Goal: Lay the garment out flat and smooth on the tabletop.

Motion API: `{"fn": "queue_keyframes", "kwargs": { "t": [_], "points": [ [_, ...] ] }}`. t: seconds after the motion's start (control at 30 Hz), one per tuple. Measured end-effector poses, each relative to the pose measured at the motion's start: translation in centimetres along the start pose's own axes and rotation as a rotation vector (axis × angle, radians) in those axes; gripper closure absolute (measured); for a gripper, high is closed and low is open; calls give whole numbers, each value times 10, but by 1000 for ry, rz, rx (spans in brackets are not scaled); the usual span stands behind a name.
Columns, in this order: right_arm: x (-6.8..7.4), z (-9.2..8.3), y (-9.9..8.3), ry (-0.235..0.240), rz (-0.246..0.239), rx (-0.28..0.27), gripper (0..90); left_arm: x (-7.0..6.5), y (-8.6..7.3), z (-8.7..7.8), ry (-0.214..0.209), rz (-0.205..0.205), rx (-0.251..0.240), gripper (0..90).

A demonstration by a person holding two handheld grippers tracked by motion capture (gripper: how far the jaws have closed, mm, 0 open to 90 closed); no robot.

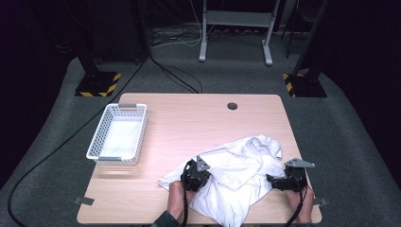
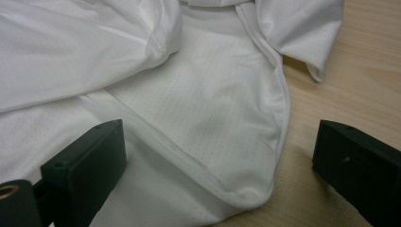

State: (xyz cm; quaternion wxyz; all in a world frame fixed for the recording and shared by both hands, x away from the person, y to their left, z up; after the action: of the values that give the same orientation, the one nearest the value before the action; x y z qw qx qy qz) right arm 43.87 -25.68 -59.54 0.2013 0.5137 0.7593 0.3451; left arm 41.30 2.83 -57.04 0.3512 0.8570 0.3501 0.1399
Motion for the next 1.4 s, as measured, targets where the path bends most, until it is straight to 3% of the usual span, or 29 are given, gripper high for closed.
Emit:
{"fn": "queue_keyframes", "kwargs": {
  "t": [0.2,0.5,0.63,0.77,0.87,0.97,1.03,1.13,1.23,1.33,1.4],
  "points": [
    [0,0,0,0,1,0,29,23,-13,-14,52,-37,-1,877],
    [0,0,0,-4,-2,2,30,89,-45,-50,168,-181,-3,878],
    [0,0,0,-6,-6,3,29,103,-56,-55,191,-225,0,872],
    [0,0,0,-7,-7,3,29,95,-56,-58,215,-216,-7,676],
    [0,0,0,-7,-8,3,29,82,-46,-63,221,-182,-40,557],
    [0,0,0,-8,-8,3,29,59,-33,-61,199,-110,-48,500],
    [0,0,0,-8,-8,4,29,39,-26,-52,174,-54,-27,463],
    [0,0,0,-7,-9,3,29,13,-19,-30,133,28,7,442],
    [1,0,0,-3,-8,3,29,-4,-15,-7,111,84,55,415],
    [1,0,0,-2,-8,3,28,-11,-9,5,102,105,65,444],
    [1,0,0,-2,-10,4,28,-10,-7,9,94,101,68,520]
  ]
}}
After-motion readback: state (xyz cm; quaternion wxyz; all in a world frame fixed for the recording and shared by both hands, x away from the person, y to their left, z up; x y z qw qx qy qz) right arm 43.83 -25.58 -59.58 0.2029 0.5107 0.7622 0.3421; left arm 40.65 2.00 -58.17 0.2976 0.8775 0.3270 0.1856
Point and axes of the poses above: each handheld gripper's, and its own axes: z roughly forward along the jaws, y roughly out of its top, x roughly to its left, the point moved 10 cm from there along z, roughly forward along the jaws, and after that the axes turned 1 degree about z, right-handed, at the moved point
